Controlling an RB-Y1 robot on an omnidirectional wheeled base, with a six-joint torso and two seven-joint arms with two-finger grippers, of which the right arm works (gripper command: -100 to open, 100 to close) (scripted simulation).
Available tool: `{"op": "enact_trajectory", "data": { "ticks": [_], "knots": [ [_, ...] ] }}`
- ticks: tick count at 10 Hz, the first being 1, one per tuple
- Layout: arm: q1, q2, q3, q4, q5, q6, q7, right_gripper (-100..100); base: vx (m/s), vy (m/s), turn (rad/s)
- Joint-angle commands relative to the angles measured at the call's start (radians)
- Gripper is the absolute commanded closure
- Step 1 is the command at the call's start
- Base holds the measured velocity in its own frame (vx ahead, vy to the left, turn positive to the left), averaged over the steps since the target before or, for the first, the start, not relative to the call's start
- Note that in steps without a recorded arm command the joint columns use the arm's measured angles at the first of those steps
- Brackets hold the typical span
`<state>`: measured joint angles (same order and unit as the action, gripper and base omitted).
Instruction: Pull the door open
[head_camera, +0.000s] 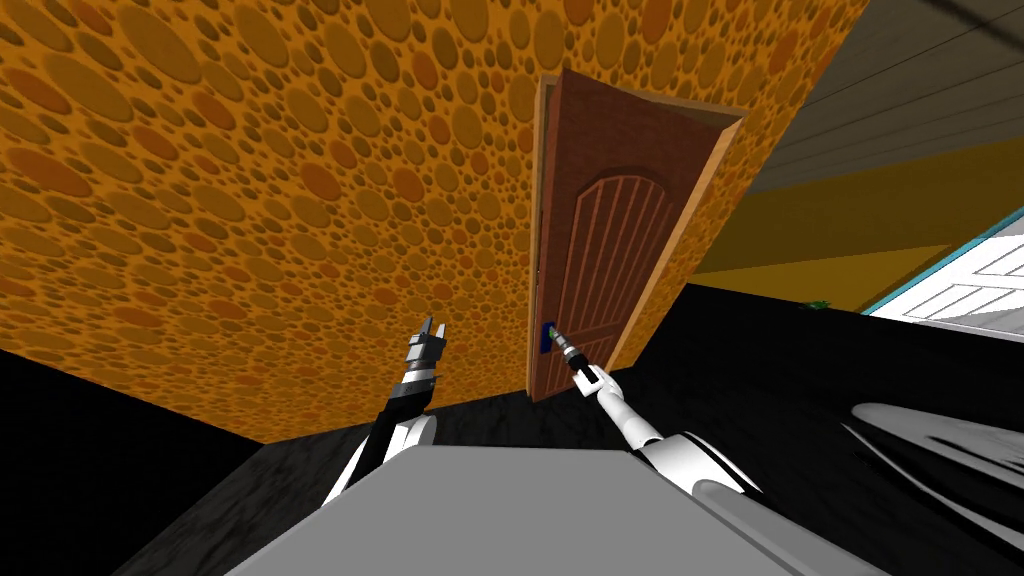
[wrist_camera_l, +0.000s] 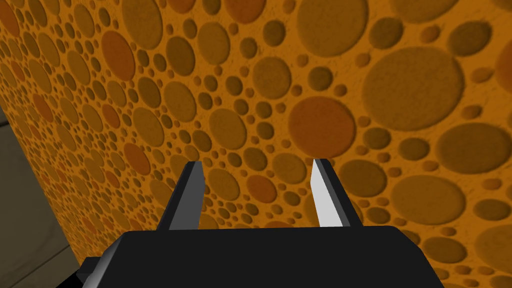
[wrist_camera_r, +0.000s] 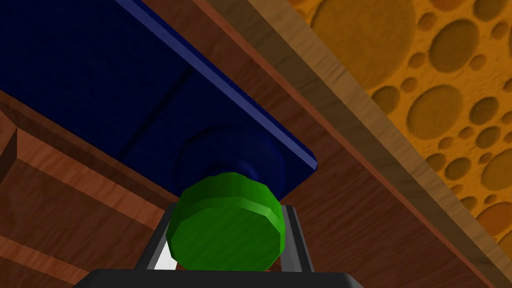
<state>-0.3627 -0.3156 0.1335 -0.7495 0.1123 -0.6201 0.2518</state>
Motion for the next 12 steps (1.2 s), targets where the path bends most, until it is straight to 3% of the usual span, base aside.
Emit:
{"op": "enact_trajectory", "data": {
  "ticks": [1, 2, 4, 5, 7, 8, 10, 11, 12],
  "knots": [
    [0.001, 0.005, 0.0, -0.007, -0.038, 0.003, -0.05, 100, -0.068, -0.07, 0.167],
    [0.001, 0.005, 0.0, -0.007, -0.038, 0.003, -0.058, 100, -0.044, -0.052, 0.061],
    [0.004, 0.006, -0.003, -0.013, -0.089, 0.011, -0.12, 100, -0.059, -0.046, 0.123],
    [0.004, 0.006, -0.003, -0.013, -0.089, 0.011, -0.129, 100, -0.053, -0.045, 0.075],
    [0.009, 0.006, -0.006, -0.019, -0.144, 0.02, -0.191, 100, -0.062, -0.051, 0.143],
    [0.009, 0.006, -0.006, -0.019, -0.144, 0.02, -0.2, 100, -0.057, -0.053, 0.06],
    [0.013, 0.007, -0.01, -0.025, -0.198, 0.029, -0.262, 100, -0.059, -0.049, 0.115],
    [0.013, 0.007, -0.01, -0.025, -0.198, 0.029, -0.272, 100, -0.054, -0.037, 0.081],
    [0.015, 0.007, -0.012, -0.028, -0.226, 0.034, -0.307, 100, -0.045, -0.04, 0.121]
  ]
}}
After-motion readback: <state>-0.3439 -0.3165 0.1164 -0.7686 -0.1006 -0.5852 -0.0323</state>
